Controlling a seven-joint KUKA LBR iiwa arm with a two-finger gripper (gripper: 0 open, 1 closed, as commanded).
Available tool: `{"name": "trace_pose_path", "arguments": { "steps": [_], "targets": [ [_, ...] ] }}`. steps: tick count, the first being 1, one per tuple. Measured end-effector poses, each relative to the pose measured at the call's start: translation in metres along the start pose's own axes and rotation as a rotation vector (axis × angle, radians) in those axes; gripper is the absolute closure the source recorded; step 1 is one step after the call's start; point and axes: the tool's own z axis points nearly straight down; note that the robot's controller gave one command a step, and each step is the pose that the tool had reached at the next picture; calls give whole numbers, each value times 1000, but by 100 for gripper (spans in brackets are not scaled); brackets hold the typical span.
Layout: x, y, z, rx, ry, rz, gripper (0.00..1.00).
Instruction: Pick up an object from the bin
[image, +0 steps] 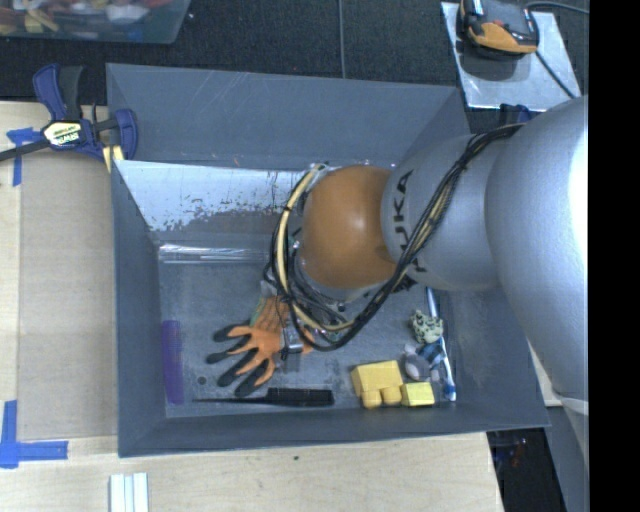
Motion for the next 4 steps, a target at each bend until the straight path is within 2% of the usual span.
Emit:
{"name": "trace_pose_path", "arguments": {
  "steps": [1, 4],
  "targets": [
    [14, 23, -4, 3, 0, 104, 100],
    [13, 23, -5, 2, -3, 105, 100]
  ]
}}
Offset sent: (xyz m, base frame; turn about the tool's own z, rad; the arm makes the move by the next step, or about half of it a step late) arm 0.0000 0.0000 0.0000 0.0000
